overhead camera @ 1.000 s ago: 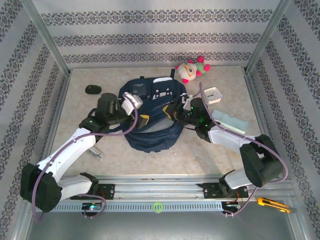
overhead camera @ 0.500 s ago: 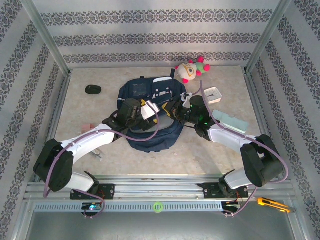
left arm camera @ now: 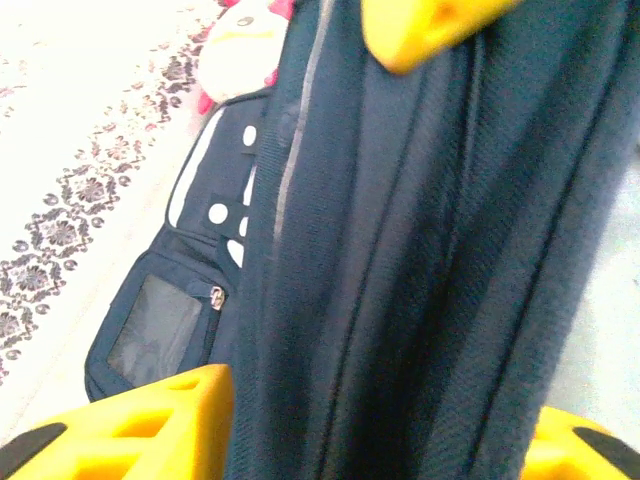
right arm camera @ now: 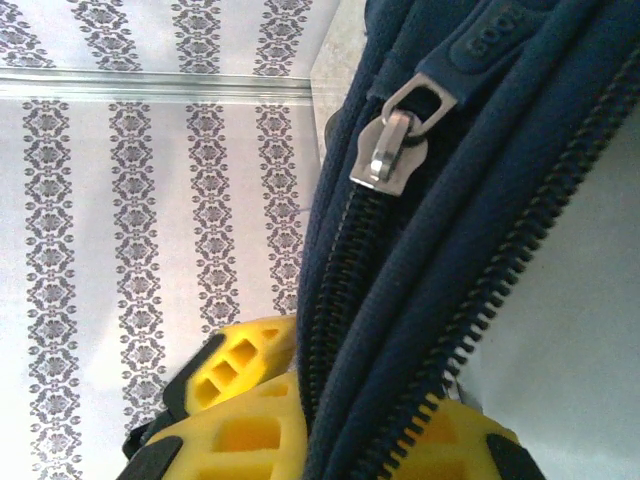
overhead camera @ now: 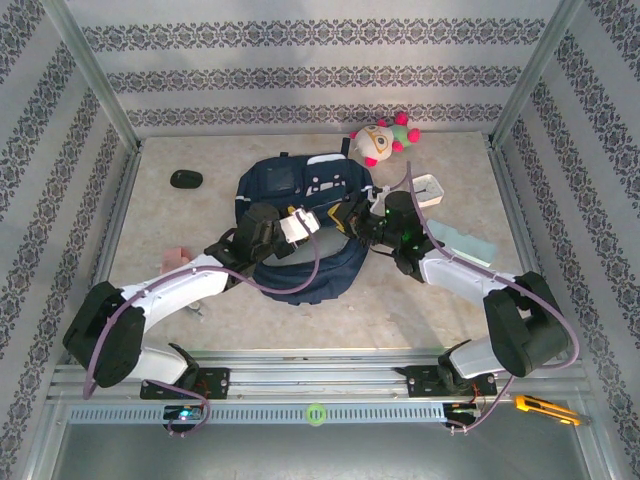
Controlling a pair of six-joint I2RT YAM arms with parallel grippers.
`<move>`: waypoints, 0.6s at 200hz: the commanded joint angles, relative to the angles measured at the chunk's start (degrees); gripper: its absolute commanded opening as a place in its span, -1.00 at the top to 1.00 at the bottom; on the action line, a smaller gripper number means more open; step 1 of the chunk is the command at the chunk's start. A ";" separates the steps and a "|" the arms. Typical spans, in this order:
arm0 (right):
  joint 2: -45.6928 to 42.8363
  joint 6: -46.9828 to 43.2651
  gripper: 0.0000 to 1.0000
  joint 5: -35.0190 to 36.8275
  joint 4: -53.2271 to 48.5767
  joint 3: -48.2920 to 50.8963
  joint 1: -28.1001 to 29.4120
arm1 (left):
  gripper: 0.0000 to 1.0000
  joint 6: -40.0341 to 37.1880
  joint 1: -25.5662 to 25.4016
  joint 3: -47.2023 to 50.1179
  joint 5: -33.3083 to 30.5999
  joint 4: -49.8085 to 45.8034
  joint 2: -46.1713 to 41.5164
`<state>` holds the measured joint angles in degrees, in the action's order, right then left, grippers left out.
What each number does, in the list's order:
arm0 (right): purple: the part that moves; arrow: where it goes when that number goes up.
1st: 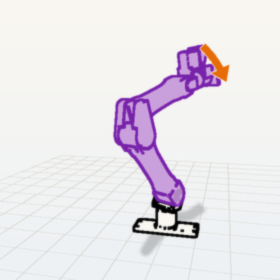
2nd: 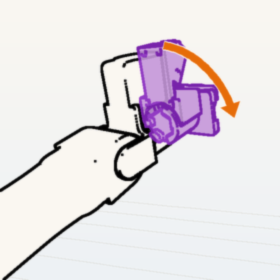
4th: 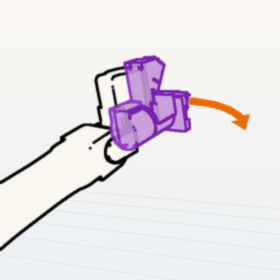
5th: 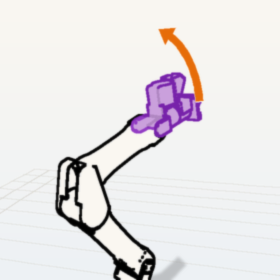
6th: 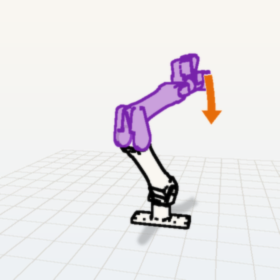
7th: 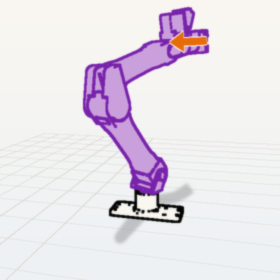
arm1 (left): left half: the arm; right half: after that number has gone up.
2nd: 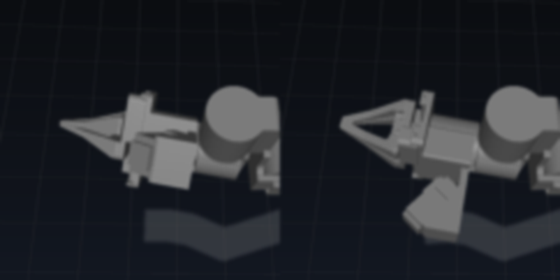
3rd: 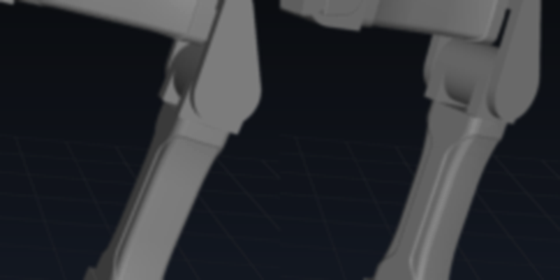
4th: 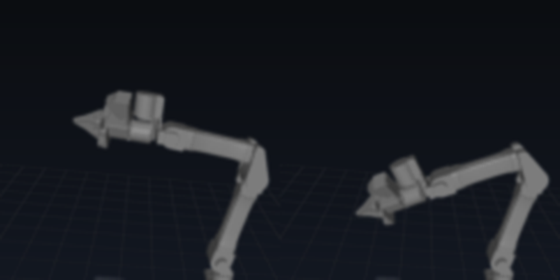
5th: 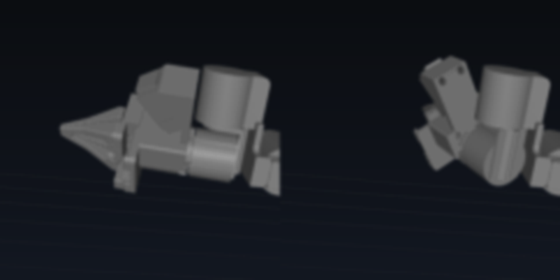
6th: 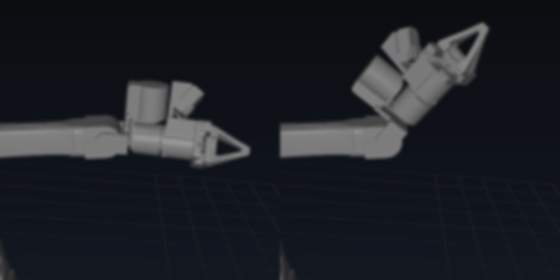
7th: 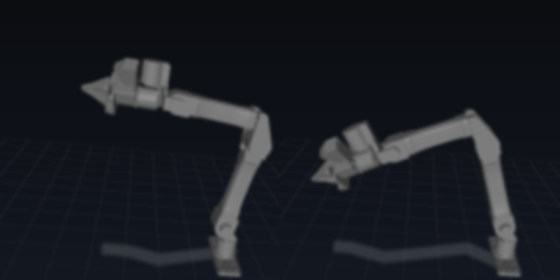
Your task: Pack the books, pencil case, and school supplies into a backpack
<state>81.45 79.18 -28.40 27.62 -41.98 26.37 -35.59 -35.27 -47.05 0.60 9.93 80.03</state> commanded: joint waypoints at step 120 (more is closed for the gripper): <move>-2.62 -6.93 0.48 -3.59 -2.30 3.30 -5.06 | 1.00 11.04 0.35 0.28 1.13 -7.94 -6.46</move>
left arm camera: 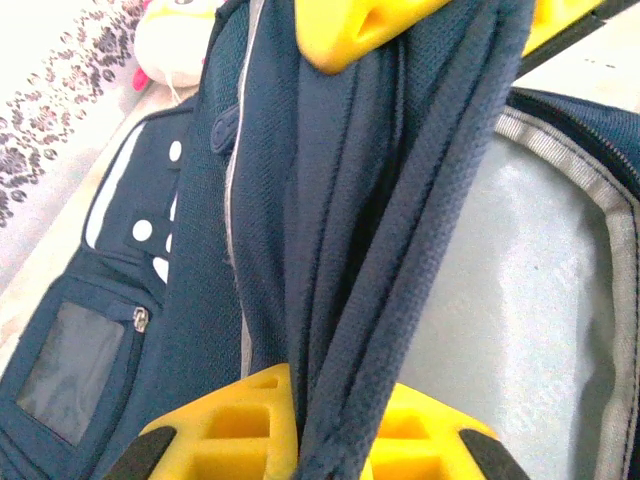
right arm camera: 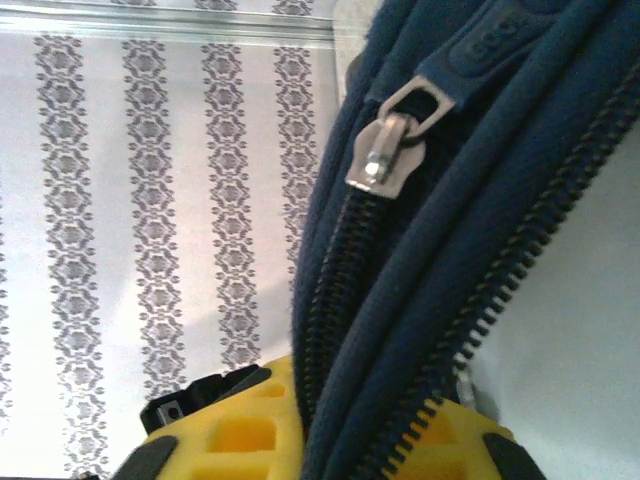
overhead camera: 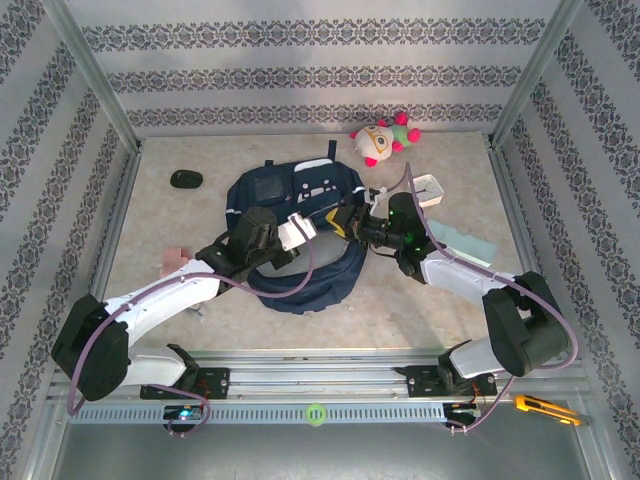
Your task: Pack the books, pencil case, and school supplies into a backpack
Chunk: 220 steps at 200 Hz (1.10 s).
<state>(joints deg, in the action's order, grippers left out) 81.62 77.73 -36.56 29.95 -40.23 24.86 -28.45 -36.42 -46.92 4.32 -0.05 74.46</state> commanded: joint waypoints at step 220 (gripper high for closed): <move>15.43 -126.89 -0.96 31.12 -79.26 -33.24 -32.07 | 1.00 13.94 10.84 -12.73 14.99 -8.37 -2.21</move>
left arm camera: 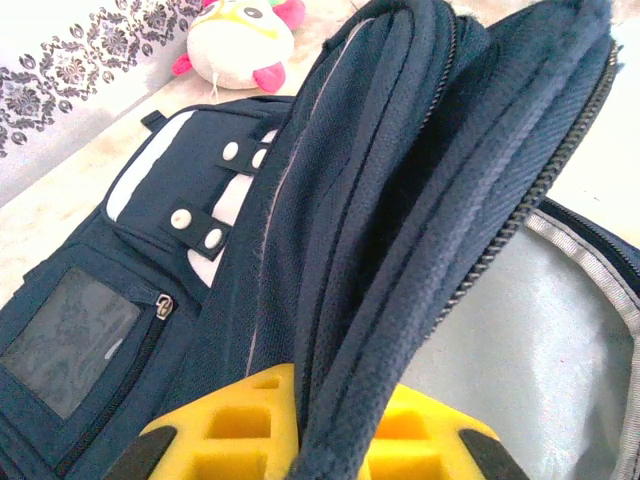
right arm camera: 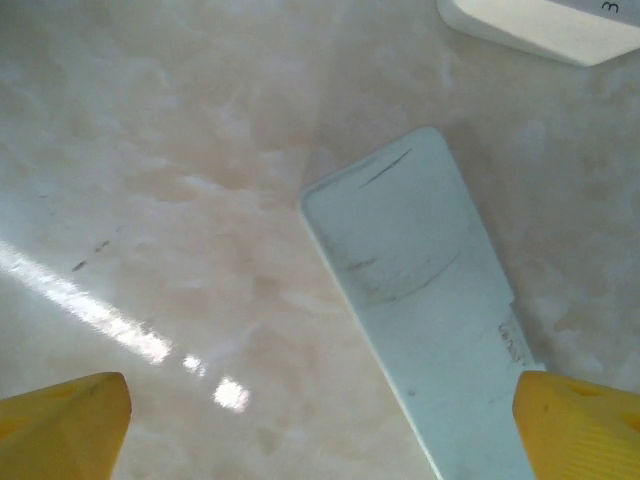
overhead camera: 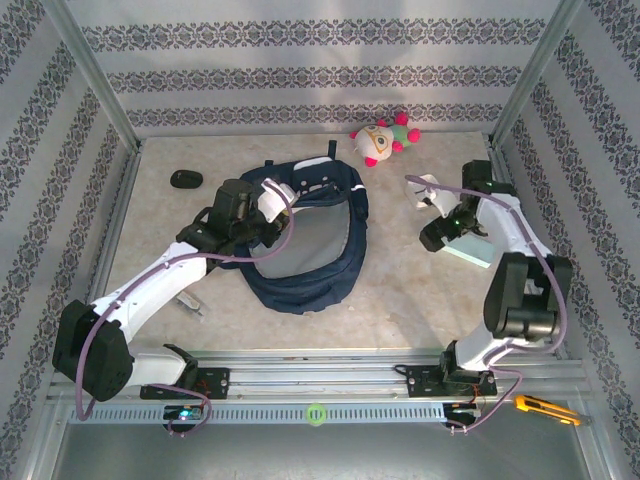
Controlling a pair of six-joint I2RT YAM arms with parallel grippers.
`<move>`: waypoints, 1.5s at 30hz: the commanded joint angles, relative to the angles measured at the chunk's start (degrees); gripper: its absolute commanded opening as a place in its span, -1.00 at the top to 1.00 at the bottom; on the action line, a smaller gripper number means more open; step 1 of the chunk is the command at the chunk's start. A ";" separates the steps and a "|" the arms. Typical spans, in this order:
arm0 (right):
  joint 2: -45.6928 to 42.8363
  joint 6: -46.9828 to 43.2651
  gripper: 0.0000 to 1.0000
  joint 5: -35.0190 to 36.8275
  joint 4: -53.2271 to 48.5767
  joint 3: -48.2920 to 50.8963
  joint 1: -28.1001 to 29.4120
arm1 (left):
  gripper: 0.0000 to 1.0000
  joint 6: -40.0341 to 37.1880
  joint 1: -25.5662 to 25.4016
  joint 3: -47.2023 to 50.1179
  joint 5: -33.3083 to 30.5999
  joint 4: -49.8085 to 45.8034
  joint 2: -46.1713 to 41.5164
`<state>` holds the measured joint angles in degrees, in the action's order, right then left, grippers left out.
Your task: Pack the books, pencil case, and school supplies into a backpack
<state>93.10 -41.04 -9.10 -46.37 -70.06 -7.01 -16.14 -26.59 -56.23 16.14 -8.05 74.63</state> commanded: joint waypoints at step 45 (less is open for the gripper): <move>17.39 -14.25 0.02 1.35 -4.81 -11.23 -1.80 | 1.00 4.89 2.69 -3.53 2.17 -1.82 -2.91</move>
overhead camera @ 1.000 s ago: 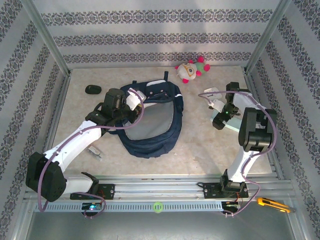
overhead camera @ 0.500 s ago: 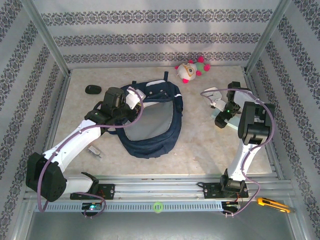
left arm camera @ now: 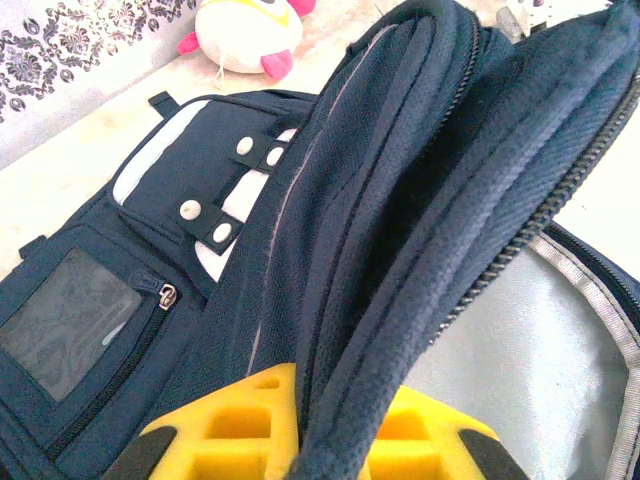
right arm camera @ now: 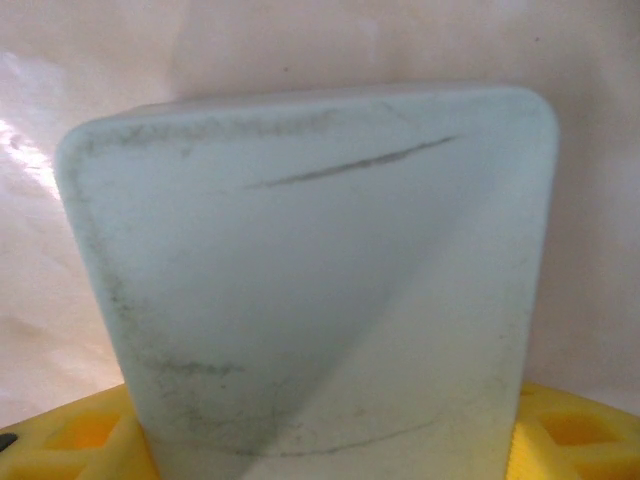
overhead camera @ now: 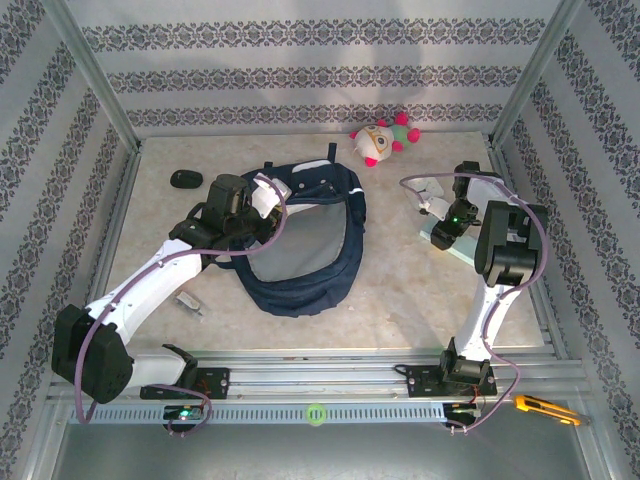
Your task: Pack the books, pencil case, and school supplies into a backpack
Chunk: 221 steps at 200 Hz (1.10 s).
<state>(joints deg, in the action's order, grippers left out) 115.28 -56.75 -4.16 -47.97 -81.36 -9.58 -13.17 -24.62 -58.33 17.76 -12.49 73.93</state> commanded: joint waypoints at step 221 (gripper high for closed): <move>-43.79 -22.43 0.08 -9.87 14.25 16.03 52.60 | 1.00 11.43 0.84 -4.38 12.83 4.36 0.55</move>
<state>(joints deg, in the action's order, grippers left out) 67.31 -70.85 -17.17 -35.86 -62.76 40.16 -5.19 -24.25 -59.29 25.21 -12.73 75.50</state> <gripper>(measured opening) 0.590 0.091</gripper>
